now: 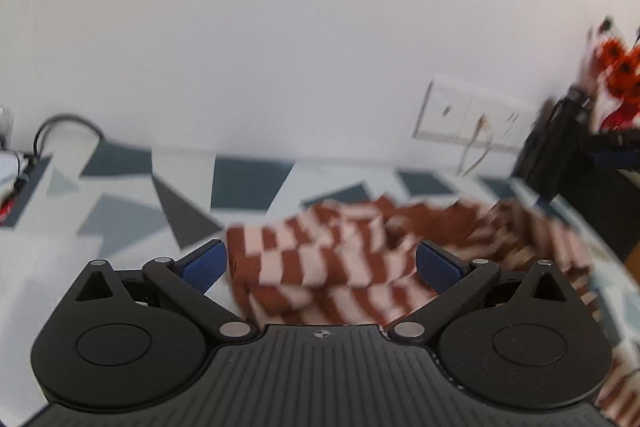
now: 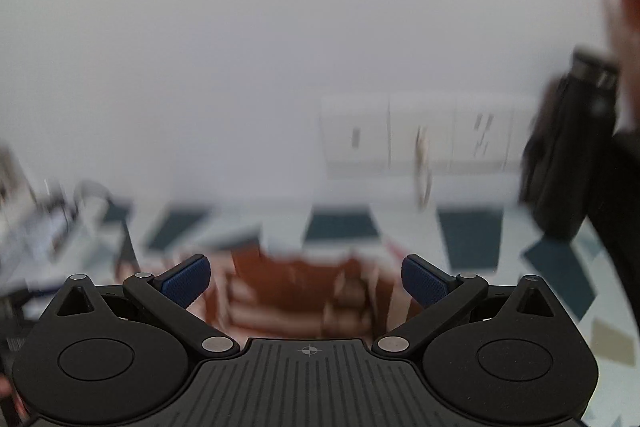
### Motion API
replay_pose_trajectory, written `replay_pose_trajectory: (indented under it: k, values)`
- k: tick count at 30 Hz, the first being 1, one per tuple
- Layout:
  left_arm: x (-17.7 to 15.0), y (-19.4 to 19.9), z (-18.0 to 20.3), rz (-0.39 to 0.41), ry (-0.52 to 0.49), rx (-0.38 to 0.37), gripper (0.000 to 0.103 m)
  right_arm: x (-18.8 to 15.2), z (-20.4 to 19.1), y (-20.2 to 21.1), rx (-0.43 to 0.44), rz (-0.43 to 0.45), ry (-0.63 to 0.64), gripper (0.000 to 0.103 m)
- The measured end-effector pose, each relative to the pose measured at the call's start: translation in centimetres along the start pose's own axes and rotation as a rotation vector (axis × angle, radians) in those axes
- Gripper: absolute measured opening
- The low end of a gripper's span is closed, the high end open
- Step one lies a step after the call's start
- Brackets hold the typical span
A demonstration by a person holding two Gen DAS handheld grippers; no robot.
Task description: Fold clothes
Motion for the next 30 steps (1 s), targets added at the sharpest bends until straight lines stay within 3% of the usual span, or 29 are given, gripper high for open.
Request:
replay_pose_trajectory:
  k: [5,14,22,30]
  values:
    - [-3.3,-3.5,-1.5,-0.042,-0.011,0.047,0.102,-5.8,0.4,-4.8,-0.079,-0.063,0.078,0.094]
    - [-4.9,-4.3,0.4,-0.092,-0.201,0.110,0.103,-9.3,1.1,-7.6,-0.170,0.027,0.092,0.090]
    - [-5.0,-4.7,-0.5,-0.115,-0.122,0.073,0.103,-9.8,0.6,-7.9,-0.182,0.015,0.126,0.101]
    - [-5.1,-4.8,-0.8,-0.123,-0.092,0.055,0.103,-9.9,0.5,-8.0,-0.179,0.010,0.129,0.102]
Point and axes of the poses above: each gripper's, at about its wrist camera, not at the fingertips, and y roughly against the way its jaws point, z to its right, x to its top, the point moved 8 cm from there along -y, roughly the way its jaws point, and after that the axes turned 7 degrees about -x, right-handed, at the moved point
